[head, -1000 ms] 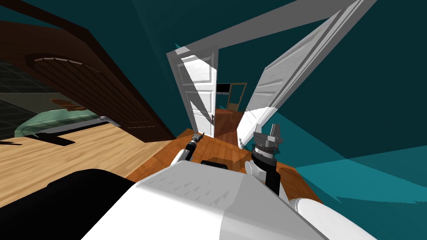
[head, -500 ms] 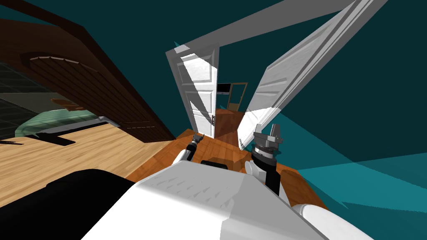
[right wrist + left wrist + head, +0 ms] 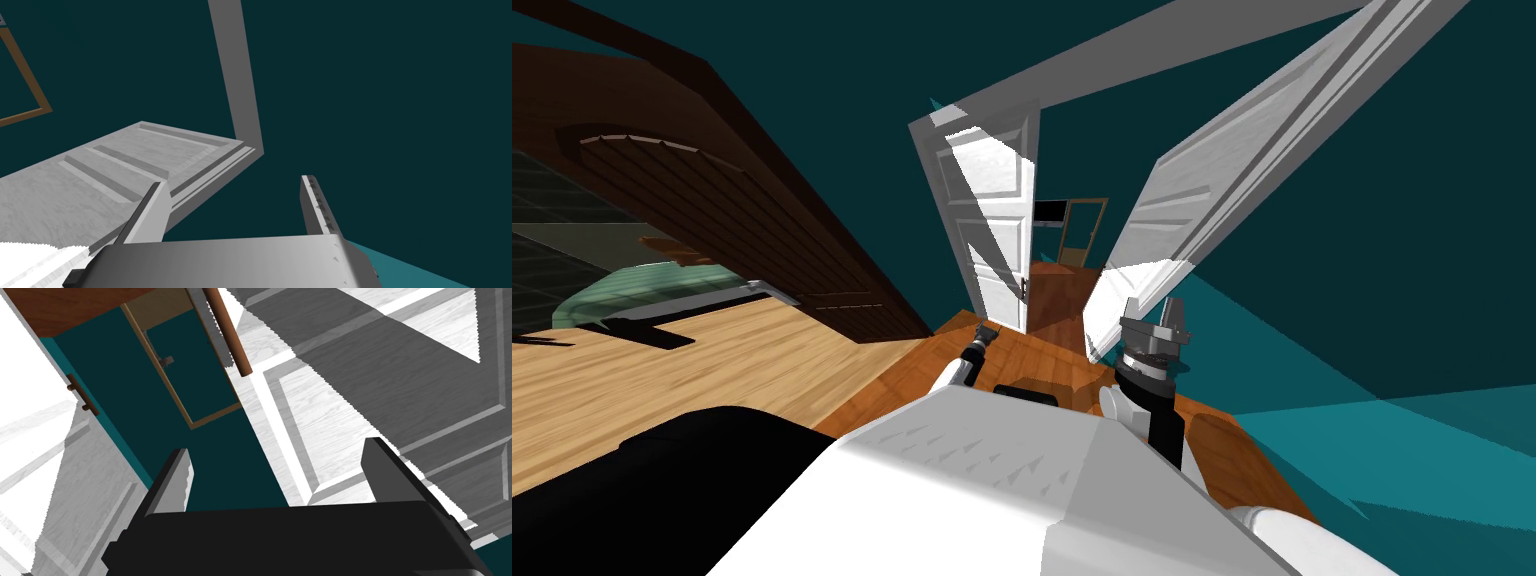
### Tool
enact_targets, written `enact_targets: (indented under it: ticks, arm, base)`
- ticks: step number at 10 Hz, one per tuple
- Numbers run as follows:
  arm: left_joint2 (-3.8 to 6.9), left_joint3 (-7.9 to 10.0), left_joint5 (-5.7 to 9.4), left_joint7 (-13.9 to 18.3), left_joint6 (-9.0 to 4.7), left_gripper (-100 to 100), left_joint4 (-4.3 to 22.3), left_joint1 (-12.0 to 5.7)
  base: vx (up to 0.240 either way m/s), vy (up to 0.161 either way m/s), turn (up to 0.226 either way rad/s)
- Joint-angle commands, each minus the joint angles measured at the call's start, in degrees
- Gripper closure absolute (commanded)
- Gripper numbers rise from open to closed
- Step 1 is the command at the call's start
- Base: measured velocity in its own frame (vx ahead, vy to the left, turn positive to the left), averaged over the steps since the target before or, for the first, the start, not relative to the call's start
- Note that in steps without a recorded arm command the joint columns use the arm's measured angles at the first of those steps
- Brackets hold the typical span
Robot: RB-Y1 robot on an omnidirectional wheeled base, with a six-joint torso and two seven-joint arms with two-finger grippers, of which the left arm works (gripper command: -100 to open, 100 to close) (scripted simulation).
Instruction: Push the door open
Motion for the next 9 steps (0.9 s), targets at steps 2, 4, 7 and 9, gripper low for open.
enact_targets:
  ticks: [2, 4, 7, 9]
  arm:
    - [0.05, -0.75, -4.25, -2.15, 2.07, -100, 1.76, -0.56]
    - [0.07, -1.02, -7.24, -3.50, 3.23, -100, 3.07, -1.00]
    - [0.04, -1.30, -11.63, -4.89, 4.43, -100, 4.41, -1.44]
    - [0.01, -1.58, -14.81, -6.28, 5.62, -100, 5.75, -1.89]
  base:
    - [0.048, 0.018, 0.013]
    - [0.052, 0.004, 0.013]
    - [0.049, 0.006, 0.012]
    - [0.046, 0.017, 0.014]
